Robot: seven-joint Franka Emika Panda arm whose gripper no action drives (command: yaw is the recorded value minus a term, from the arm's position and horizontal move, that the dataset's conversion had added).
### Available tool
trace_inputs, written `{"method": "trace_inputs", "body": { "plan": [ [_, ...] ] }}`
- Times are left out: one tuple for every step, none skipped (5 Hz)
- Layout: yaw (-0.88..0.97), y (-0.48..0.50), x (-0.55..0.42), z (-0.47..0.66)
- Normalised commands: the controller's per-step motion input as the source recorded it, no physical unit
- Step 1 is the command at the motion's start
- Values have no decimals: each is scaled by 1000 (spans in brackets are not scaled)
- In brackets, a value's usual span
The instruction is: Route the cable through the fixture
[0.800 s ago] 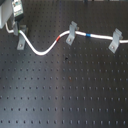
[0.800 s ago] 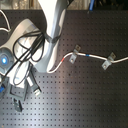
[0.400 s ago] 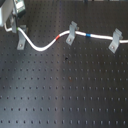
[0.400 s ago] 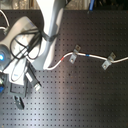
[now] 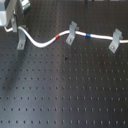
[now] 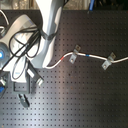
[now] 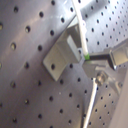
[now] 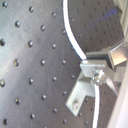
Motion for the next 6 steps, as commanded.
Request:
{"method": "trace_inputs", "body": {
  "plan": [
    [-223,1,26,-1],
    [-286,119,53,-3],
    [-614,103,25,-27],
    [-634,125,-31,-11],
    [-700,75,-27,0],
    [-726,0,0,-45]
  ]
}}
